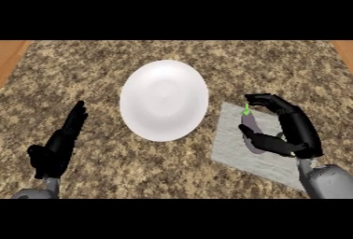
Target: Pick the cupcake from the placemat and place it in the plate
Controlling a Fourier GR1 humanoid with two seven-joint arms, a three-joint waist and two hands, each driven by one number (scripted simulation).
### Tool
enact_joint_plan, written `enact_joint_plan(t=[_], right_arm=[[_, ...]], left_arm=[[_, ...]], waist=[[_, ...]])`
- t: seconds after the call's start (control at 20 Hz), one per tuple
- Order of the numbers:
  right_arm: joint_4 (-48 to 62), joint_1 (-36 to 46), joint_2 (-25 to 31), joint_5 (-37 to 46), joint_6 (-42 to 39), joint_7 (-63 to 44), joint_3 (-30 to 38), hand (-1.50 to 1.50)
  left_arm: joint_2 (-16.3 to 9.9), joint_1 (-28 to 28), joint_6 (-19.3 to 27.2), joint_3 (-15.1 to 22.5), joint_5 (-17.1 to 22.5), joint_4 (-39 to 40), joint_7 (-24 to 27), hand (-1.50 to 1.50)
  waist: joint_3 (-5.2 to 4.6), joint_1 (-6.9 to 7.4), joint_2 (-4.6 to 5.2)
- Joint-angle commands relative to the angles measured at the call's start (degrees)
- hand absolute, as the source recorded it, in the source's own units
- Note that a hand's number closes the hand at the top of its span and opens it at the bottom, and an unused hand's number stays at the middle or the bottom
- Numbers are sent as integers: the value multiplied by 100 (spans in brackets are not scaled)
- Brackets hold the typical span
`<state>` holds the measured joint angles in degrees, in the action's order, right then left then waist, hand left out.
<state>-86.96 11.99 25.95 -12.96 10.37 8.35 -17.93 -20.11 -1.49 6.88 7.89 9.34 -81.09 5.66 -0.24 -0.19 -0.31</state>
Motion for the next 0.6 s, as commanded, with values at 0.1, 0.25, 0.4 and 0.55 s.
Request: enact_joint_plan(t=[0.1, 0.25, 0.4, 0.55], right_arm=[[-544, -1146, -322, 695, 507, 1199, -69, -150], [-687, -1489, -74, 1114, 825, 1356, 77, -150], [-1307, -2095, 474, 843, 681, 1288, 655, -150], [-1920, -2231, 691, 1284, 867, 507, 698, -150]], left_arm=[[45, -138, -257, -292, 125, 278, 76, 0], [133, 26, -307, -287, 4, 642, 513, 0], [70, -135, -390, -428, 105, 593, 304, 0], [44, -53, -381, -373, -12, 243, 111, 0]], waist=[[24, -24, 21], [21, -44, 23], [20, -85, 16], [20, -25, 12]])
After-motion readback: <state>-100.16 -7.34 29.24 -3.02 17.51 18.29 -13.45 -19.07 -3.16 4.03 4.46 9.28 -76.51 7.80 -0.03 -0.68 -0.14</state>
